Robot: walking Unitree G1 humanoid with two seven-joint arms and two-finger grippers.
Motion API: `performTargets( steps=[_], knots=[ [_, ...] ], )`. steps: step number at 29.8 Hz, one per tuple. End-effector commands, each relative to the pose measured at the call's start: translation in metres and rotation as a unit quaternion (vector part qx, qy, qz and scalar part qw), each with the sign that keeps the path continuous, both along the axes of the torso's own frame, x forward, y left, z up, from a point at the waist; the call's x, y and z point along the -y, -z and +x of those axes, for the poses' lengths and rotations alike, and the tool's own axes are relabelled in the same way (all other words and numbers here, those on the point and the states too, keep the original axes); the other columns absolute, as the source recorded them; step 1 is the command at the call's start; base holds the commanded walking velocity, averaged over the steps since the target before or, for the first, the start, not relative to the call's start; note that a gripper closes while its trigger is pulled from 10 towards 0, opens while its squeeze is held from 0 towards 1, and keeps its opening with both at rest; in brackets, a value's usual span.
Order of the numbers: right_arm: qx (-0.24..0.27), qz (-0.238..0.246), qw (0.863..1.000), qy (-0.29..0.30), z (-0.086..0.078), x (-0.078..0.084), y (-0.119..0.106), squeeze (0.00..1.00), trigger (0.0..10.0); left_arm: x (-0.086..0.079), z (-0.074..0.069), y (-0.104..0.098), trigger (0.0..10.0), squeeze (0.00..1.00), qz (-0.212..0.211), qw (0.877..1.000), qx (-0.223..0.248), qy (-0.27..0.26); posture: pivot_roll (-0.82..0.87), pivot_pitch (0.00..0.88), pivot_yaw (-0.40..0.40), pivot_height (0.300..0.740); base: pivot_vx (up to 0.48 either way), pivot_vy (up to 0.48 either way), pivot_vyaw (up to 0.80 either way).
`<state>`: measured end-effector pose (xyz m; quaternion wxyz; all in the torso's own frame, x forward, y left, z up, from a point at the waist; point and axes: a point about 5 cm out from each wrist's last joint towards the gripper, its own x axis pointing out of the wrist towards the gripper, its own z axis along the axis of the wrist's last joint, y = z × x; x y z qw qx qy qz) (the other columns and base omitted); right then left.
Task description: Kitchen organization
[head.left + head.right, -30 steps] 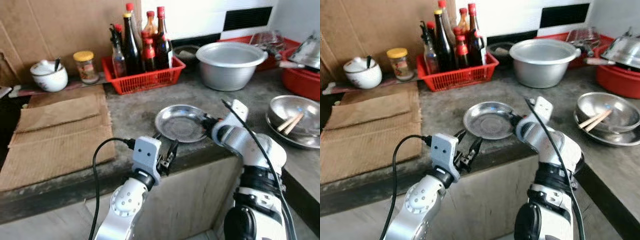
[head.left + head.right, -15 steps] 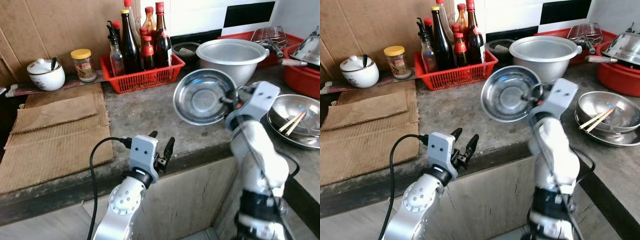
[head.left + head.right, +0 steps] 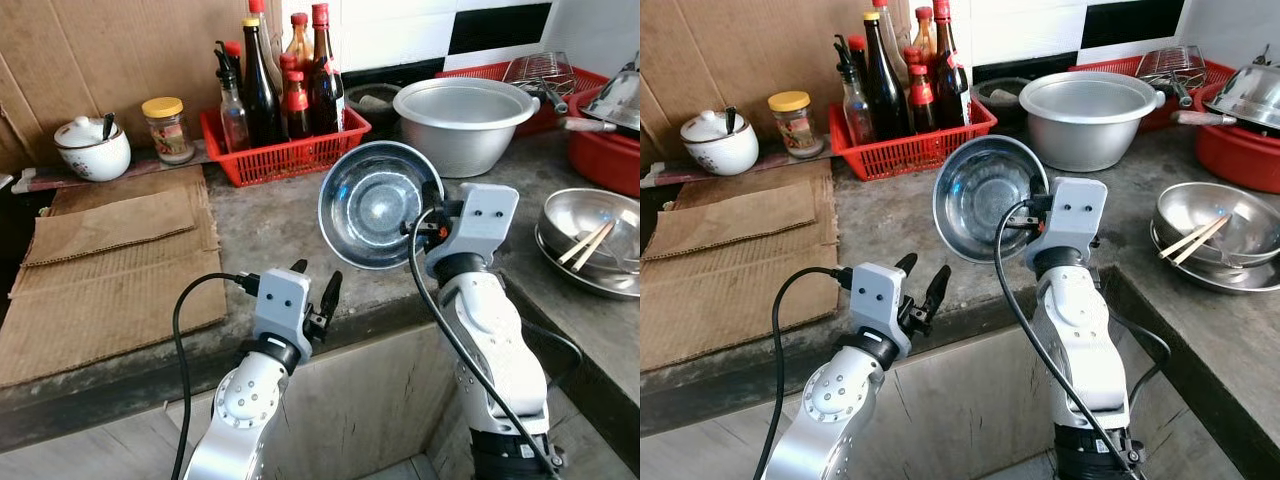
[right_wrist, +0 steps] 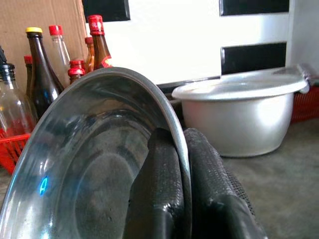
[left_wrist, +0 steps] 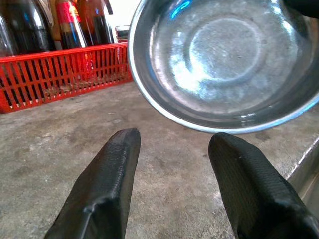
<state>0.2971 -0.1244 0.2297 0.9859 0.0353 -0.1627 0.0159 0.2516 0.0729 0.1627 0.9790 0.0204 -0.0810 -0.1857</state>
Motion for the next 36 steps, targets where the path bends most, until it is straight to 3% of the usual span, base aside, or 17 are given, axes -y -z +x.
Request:
performTargets(
  steps=[1, 2, 3, 4, 5, 6, 7, 36],
  knots=[
    [0.029, -0.007, 1.000, -0.007, -0.005, -0.004, -0.008, 0.00, 0.0, 0.000, 0.001, -0.002, 10.0, 0.00, 0.001, 1.000, 0.006, -0.002, 0.08, 0.027, 0.013, 0.740, 0.000, 0.000, 0.00],
    [0.028, -0.008, 1.000, -0.004, -0.004, -0.004, -0.008, 0.00, 0.0, 0.000, 0.000, -0.002, 10.0, 0.00, 0.001, 1.000, 0.005, -0.002, 0.08, 0.027, 0.015, 0.740, 0.000, 0.000, 0.00],
    [0.024, -0.005, 1.000, 0.001, -0.003, -0.003, -0.007, 0.00, 1.9, 0.000, 0.000, -0.002, 10.0, 0.00, 0.001, 1.000, 0.005, -0.002, 0.08, 0.027, 0.014, 0.740, 0.000, 0.000, 0.00],
    [0.022, -0.006, 1.000, 0.002, -0.003, -0.003, -0.007, 0.00, 1.9, 0.000, 0.000, -0.001, 10.0, 0.00, 0.003, 1.000, 0.004, -0.002, 0.08, 0.027, 0.014, 0.740, 0.000, 0.000, 0.00],
    [0.021, -0.007, 1.000, 0.004, -0.003, -0.003, -0.006, 0.00, 4.9, -0.001, 0.000, -0.001, 10.0, 0.00, 0.005, 1.000, 0.003, -0.003, 0.08, 0.027, 0.015, 0.740, 0.000, 0.000, 0.00],
    [0.019, -0.008, 1.000, 0.006, -0.002, -0.003, -0.005, 0.00, 9.6, -0.001, 0.000, 0.000, 10.0, 0.00, 0.005, 1.000, 0.002, -0.003, 0.08, 0.027, 0.015, 0.740, 0.000, 0.000, 0.00],
    [0.018, -0.006, 1.000, 0.003, -0.002, -0.003, -0.004, 0.00, 10.0, -0.002, 0.000, 0.000, 10.0, 0.00, 0.006, 1.000, 0.002, -0.005, 0.08, 0.026, 0.015, 0.740, 0.000, 0.000, 0.00],
    [-0.002, -0.019, 1.000, -0.015, -0.004, -0.003, 0.006, 0.00, 10.0, 0.000, -0.001, 0.001, 10.0, 0.00, 0.005, 1.000, -0.001, 0.000, 0.08, 0.023, 0.012, 0.740, -0.291, 0.000, 0.00]
  ],
)
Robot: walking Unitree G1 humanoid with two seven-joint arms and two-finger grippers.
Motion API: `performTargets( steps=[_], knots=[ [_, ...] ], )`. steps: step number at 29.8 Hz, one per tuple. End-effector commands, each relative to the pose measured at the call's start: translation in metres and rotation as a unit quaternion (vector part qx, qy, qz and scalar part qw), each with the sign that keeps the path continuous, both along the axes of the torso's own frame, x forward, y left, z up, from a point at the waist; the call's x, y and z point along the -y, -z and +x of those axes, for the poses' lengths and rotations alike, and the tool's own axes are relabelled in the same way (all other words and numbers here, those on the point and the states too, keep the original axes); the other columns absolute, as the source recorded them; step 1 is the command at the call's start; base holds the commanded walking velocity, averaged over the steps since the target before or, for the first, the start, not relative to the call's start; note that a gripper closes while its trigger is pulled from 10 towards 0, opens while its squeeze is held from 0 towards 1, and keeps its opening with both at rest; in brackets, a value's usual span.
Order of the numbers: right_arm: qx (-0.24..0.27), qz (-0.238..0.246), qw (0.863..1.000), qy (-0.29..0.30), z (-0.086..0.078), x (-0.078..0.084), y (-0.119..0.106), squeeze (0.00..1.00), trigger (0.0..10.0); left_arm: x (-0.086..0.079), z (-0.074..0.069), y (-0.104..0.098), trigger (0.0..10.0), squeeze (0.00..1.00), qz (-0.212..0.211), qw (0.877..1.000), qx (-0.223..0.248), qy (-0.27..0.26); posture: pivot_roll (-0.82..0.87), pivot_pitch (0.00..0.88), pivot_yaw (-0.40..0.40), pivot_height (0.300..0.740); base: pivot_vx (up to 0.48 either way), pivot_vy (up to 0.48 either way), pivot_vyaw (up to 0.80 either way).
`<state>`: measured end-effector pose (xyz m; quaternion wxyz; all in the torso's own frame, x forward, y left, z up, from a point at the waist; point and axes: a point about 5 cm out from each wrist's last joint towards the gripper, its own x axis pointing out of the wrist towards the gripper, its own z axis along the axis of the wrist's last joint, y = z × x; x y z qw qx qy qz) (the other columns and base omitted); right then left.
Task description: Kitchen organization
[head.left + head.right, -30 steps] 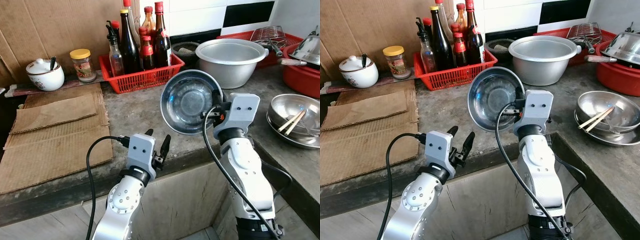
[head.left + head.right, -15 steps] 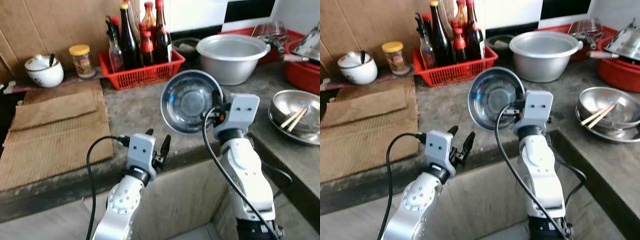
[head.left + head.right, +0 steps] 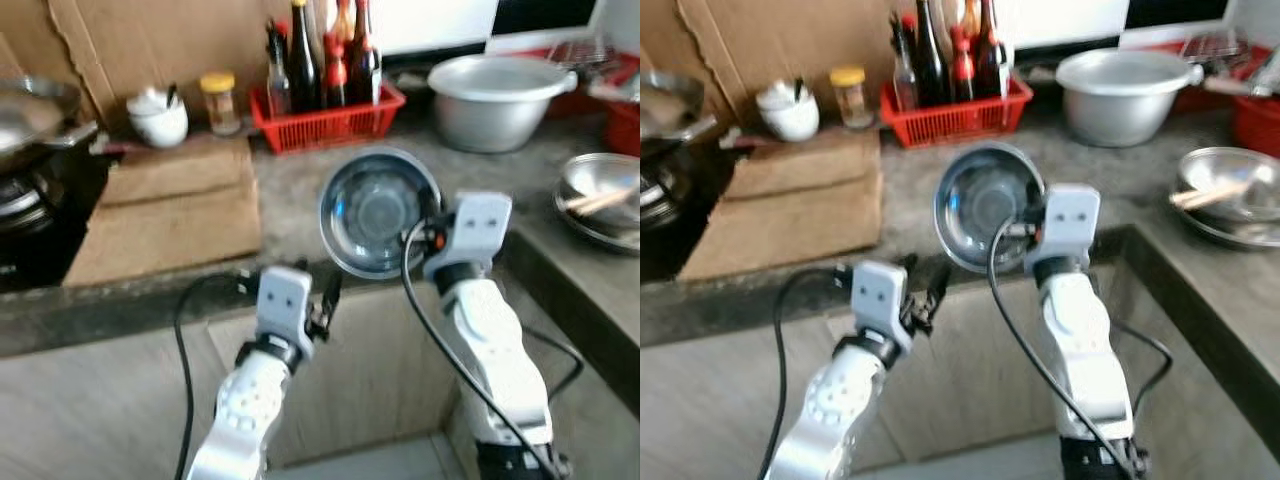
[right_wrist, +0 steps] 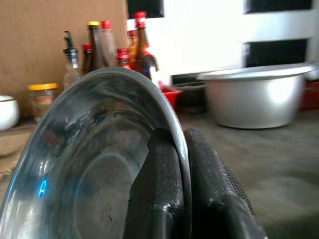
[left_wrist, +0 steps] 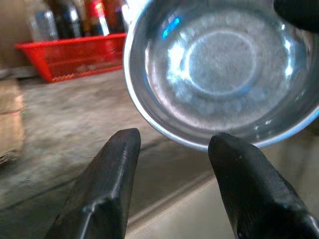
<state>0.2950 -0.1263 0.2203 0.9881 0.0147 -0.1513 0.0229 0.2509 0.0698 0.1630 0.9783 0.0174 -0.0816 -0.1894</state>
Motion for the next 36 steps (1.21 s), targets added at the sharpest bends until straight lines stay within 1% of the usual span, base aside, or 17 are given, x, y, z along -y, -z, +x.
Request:
performTargets(
  steps=[1, 9, 24, 31, 36],
  knots=[
    [0.008, 0.002, 1.000, -0.012, -0.0024, -0.0045, -0.0032, 0.00, 10.0, -0.0029, -0.0001, 0.0015, 10.0, 0.00, 0.008, 1.000, -0.001, -0.004, 0.08, 0.023, 0.012, 0.740, -0.319, 0.000, 0.00],
    [-0.008, -0.003, 1.000, -0.013, -0.0054, -0.0013, 0.0036, 0.00, 10.0, -0.0023, 0.0000, 0.0020, 10.0, 0.00, 0.008, 1.000, -0.001, -0.001, 0.07, 0.017, 0.015, 0.740, -0.321, 0.000, 0.00],
    [-0.014, -0.005, 1.000, -0.011, -0.0065, -0.0004, 0.0044, 0.00, 10.0, -0.0020, 0.0000, 0.0028, 10.0, 0.00, 0.008, 1.000, -0.002, 0.000, 0.07, 0.024, 0.016, 0.740, -0.299, 0.000, -0.79],
    [-0.015, -0.007, 1.000, 0.000, -0.0067, 0.0024, 0.0044, 0.00, 10.0, -0.0025, 0.0007, 0.0028, 10.0, 0.00, 0.007, 1.000, -0.003, -0.001, 0.07, 0.027, 0.020, 0.740, -0.280, 0.000, -0.79],
    [-0.015, -0.010, 1.000, 0.008, -0.0068, 0.0044, 0.0039, 0.00, 10.0, -0.0017, 0.0006, 0.0035, 10.0, 0.00, 0.005, 1.000, -0.007, 0.002, 0.07, 0.028, 0.020, 0.740, -0.048, 0.000, -0.79]
  ],
)
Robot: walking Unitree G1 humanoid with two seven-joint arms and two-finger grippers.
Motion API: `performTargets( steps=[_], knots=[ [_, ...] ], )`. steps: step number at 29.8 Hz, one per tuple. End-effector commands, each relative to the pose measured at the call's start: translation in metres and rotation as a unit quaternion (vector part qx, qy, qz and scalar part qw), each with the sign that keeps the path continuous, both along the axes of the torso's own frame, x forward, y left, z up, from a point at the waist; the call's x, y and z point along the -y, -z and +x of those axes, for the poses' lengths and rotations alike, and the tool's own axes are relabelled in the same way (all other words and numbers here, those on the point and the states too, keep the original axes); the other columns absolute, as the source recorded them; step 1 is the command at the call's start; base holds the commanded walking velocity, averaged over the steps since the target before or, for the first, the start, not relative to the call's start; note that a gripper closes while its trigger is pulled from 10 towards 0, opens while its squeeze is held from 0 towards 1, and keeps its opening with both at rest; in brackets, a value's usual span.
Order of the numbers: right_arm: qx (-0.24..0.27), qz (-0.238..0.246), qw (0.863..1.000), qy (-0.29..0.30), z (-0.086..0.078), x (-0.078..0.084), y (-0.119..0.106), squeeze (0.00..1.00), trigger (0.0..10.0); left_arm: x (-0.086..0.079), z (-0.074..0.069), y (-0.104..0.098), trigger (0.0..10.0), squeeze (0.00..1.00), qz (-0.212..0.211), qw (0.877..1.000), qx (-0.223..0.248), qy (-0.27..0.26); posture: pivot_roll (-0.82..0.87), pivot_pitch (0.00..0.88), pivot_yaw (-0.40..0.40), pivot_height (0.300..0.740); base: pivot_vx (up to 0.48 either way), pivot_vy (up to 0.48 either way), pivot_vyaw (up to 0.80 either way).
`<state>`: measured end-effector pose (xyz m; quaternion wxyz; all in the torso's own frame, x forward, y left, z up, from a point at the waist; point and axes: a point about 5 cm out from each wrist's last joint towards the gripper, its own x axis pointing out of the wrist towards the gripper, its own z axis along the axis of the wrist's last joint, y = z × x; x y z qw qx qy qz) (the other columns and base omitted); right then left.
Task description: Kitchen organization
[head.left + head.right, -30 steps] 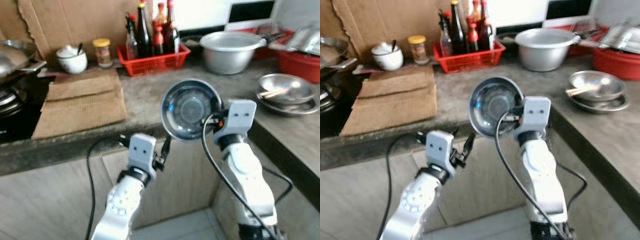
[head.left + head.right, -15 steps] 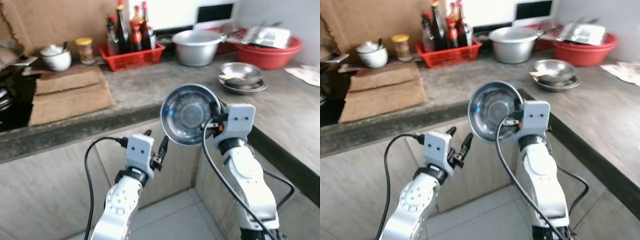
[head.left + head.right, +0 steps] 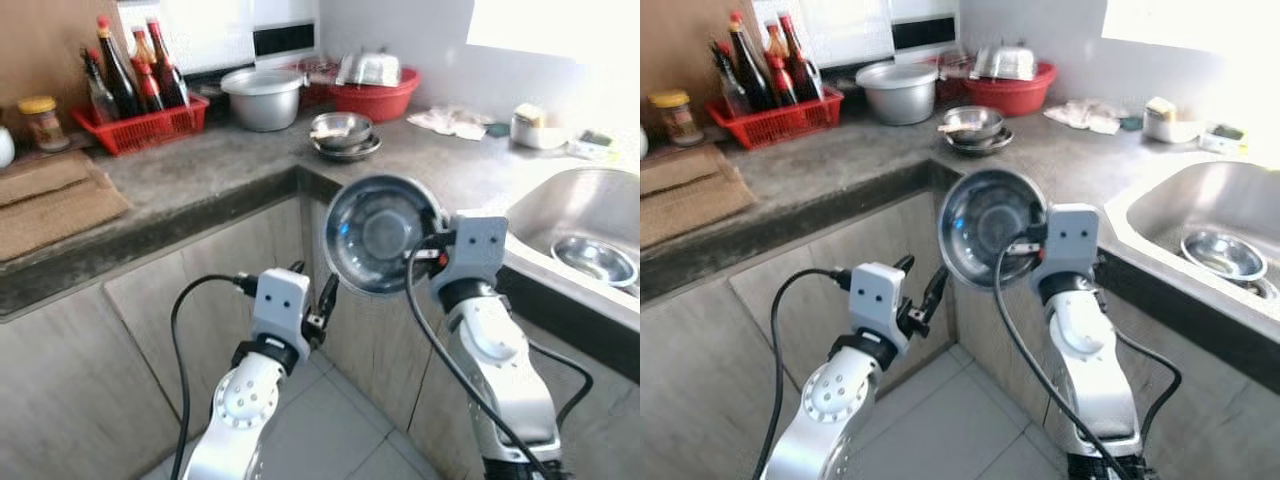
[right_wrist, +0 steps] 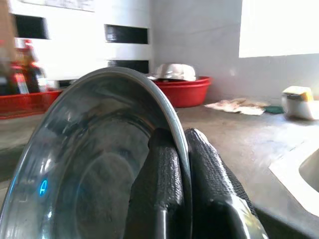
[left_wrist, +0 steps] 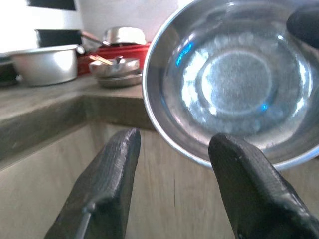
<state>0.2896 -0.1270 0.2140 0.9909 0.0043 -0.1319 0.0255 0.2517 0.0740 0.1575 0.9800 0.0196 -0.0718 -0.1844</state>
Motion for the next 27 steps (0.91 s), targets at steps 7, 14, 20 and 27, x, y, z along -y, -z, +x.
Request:
performTargets(
  steps=[7, 14, 20, 27],
  knots=[
    [0.003, -0.002, 1.000, 0.020, -0.0010, 0.0062, -0.0024, 0.00, 10.0, 0.0026, 0.0001, -0.0021, 10.0, 0.00, -0.001, 1.000, 0.001, 0.008, 0.07, 0.029, 0.022, 0.740, 0.000, 0.000, -0.79],
    [0.004, -0.001, 1.000, 0.029, -0.0004, 0.0073, -0.0031, 0.00, 10.0, 0.0039, 0.0008, -0.0031, 10.0, 0.00, -0.005, 1.000, 0.001, 0.010, 0.08, 0.029, 0.023, 0.740, 0.000, 0.000, -0.79],
    [0.010, -0.001, 0.999, 0.040, 0.0005, 0.0098, -0.0065, 0.00, 10.0, 0.0028, 0.0024, -0.0050, 10.0, 0.00, -0.003, 1.000, 0.010, 0.007, 0.07, 0.029, 0.025, 0.740, 0.000, 0.000, -0.78],
    [0.024, 0.000, 0.999, 0.039, 0.0009, 0.0094, -0.0108, 0.00, 10.0, 0.0022, 0.0034, -0.0062, 10.0, 0.00, -0.003, 1.000, 0.014, 0.006, 0.07, 0.027, 0.027, 0.740, 0.190, 0.000, -0.45]
  ],
)
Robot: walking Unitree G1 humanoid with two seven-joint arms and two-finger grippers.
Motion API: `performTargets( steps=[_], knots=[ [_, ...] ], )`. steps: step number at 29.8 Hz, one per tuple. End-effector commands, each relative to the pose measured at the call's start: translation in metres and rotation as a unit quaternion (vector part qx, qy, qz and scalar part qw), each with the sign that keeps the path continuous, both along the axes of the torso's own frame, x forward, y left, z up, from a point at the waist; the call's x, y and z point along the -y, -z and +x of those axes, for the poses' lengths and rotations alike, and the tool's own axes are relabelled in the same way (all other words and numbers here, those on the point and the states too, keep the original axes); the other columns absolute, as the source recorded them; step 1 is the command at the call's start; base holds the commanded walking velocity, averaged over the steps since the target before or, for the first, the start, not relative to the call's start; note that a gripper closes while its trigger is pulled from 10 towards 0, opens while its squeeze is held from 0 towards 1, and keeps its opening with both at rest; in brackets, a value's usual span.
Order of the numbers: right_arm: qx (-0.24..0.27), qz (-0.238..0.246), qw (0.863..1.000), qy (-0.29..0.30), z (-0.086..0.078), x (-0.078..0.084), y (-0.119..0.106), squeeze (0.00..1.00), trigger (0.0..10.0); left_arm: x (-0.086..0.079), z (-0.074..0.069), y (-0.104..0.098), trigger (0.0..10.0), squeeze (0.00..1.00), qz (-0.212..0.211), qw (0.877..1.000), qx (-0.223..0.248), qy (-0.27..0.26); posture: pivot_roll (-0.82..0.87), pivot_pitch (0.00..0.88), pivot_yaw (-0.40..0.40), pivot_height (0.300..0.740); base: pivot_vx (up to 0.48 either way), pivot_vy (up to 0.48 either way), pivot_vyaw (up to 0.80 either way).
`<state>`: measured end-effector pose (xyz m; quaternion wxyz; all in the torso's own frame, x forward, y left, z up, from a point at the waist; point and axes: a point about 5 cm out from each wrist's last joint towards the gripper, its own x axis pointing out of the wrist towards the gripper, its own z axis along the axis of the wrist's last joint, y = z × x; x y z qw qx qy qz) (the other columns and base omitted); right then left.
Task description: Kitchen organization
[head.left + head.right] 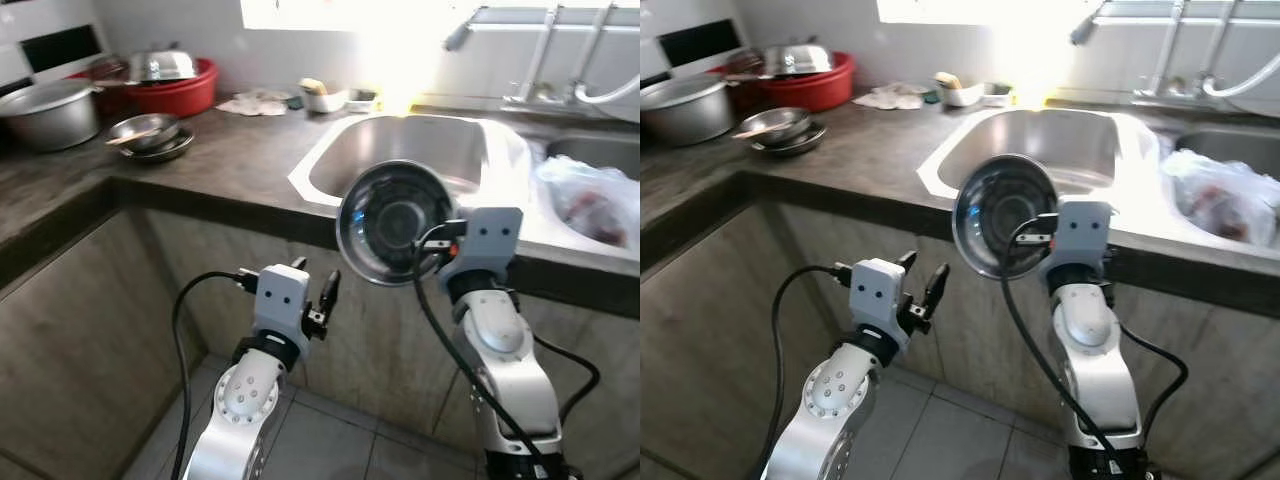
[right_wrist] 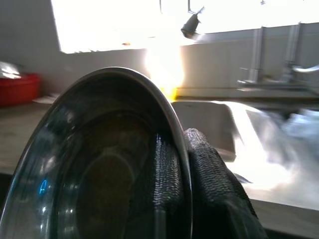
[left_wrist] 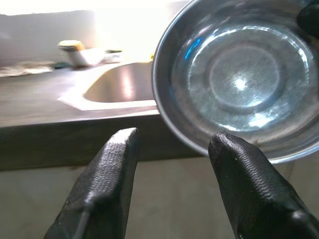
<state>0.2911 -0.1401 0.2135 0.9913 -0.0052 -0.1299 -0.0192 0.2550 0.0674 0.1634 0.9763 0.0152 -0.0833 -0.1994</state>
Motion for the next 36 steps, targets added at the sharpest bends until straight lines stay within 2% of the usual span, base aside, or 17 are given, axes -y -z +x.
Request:
performTargets(
  steps=[1, 7, 10, 14, 19, 27, 33, 36],
  knots=[
    [0.026, 0.002, 1.000, -0.009, -0.0007, -0.0045, -0.0117, 0.00, 10.0, -0.0046, 0.0001, -0.0003, 10.0, 0.00, 0.002, 1.000, 0.004, -0.011, 0.07, 0.028, 0.023, 0.740, 0.371, 0.000, 0.00],
    [0.024, 0.000, 1.000, -0.017, -0.0008, -0.0052, -0.0115, 0.00, 10.0, -0.0060, 0.0003, -0.0006, 10.0, 0.00, 0.002, 1.000, 0.007, -0.012, 0.07, 0.029, 0.021, 0.740, 0.404, 0.000, 0.00],
    [0.022, 0.005, 1.000, -0.018, 0.0006, -0.0034, -0.0103, 0.00, 10.0, -0.0061, -0.0024, -0.0056, 10.0, 0.00, 0.001, 0.998, 0.055, -0.010, 0.07, 0.026, 0.020, 0.740, 0.437, 0.000, 0.00],
    [0.024, 0.007, 1.000, -0.018, 0.0012, -0.0027, -0.0114, 0.00, 10.0, -0.0051, -0.0046, -0.0072, 10.0, 0.00, -0.001, 0.998, 0.058, -0.005, 0.07, 0.020, 0.021, 0.740, 0.454, 0.000, 0.00],
    [0.029, 0.000, 0.999, -0.018, 0.0015, -0.0030, -0.0132, 0.00, 10.0, -0.0045, -0.0013, -0.0011, 10.0, 0.00, 0.004, 1.000, 0.017, -0.002, 0.07, 0.015, 0.021, 0.740, 0.472, 0.000, 0.00],
    [0.026, 0.004, 0.999, -0.018, 0.0026, -0.0026, -0.0133, 0.00, 10.0, -0.0048, -0.0002, 0.0012, 10.0, 0.00, 0.003, 1.000, 0.010, 0.000, 0.07, 0.010, 0.023, 0.740, 0.476, 0.000, 0.00],
    [0.024, 0.004, 1.000, -0.016, 0.0033, -0.0014, -0.0131, 0.00, 10.0, -0.0053, 0.0000, 0.0013, 10.0, 0.00, 0.004, 1.000, 0.009, 0.001, 0.07, 0.014, 0.024, 0.740, 0.471, 0.000, -0.80],
    [0.026, 0.001, 1.000, -0.015, 0.0036, -0.0012, -0.0135, 0.00, 10.0, -0.0056, -0.0001, 0.0012, 10.0, 0.00, 0.004, 1.000, 0.009, 0.000, 0.07, 0.017, 0.025, 0.740, 0.471, 0.000, 0.00]
  ],
)
